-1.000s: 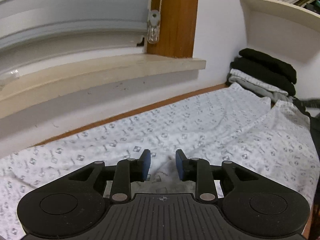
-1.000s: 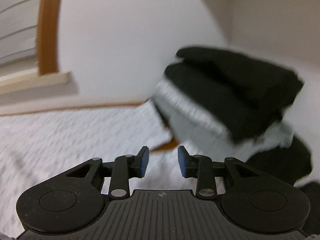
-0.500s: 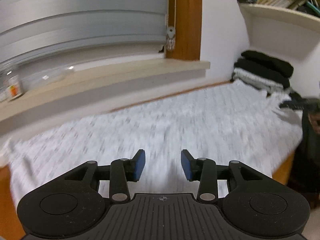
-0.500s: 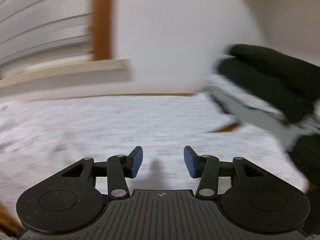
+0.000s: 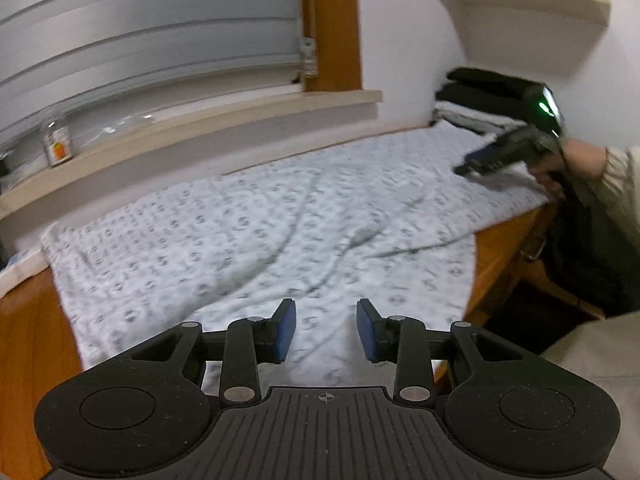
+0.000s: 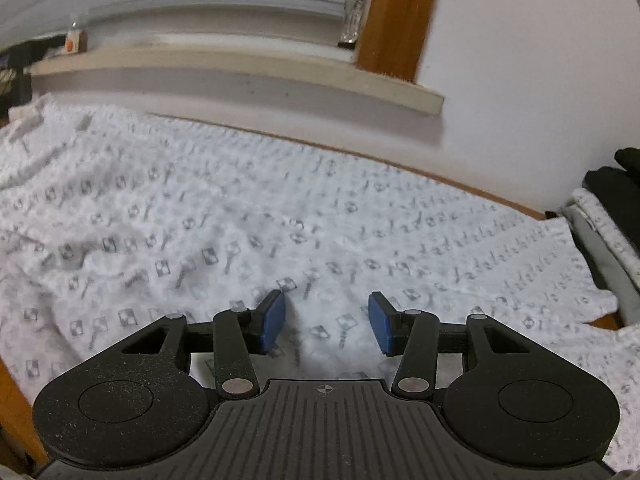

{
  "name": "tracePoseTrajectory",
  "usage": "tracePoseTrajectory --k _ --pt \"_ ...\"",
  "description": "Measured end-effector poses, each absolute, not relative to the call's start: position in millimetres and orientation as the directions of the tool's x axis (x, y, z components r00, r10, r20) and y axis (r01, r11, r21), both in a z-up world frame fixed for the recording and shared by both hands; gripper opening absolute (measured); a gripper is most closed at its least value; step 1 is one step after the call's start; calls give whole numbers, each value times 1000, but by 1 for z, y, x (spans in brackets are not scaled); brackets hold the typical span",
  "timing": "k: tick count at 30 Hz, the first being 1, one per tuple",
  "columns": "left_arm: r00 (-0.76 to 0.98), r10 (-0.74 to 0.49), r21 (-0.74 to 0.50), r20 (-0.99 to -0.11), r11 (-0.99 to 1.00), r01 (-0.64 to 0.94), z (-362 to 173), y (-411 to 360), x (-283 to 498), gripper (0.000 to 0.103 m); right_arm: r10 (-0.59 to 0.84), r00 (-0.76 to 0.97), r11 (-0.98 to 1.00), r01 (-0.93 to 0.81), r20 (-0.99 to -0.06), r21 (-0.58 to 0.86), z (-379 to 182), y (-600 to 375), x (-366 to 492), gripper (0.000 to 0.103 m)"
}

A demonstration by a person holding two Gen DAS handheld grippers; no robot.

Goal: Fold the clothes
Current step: 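Grasp the garment edge with the left tool and pull it toward the desk edge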

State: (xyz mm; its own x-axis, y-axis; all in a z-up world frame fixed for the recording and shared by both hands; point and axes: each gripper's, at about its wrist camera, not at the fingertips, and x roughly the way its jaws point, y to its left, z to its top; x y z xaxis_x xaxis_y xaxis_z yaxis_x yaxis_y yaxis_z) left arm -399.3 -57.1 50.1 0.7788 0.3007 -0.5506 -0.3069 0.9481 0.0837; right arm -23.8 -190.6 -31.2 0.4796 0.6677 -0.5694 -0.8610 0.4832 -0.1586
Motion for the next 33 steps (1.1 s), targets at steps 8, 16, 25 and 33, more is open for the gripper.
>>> tracePoseTrajectory --k 8,16,25,33 --pt "756 275 240 -594 958 -160 39 -111 -354 37 713 431 490 -870 -554 -47 -38 -198 -5 48" --pt "745 239 258 -622 962 -93 29 -121 -335 29 737 435 502 -865 -517 -12 -44 -205 -1 49" --pt "747 190 220 -637 974 -60 33 -116 -342 0 743 428 497 -868 -514 -6 -44 -206 2 49" --pt "785 63 94 -616 996 -6 53 -116 -365 0 745 425 495 -869 -514 0 -46 -206 2 49"
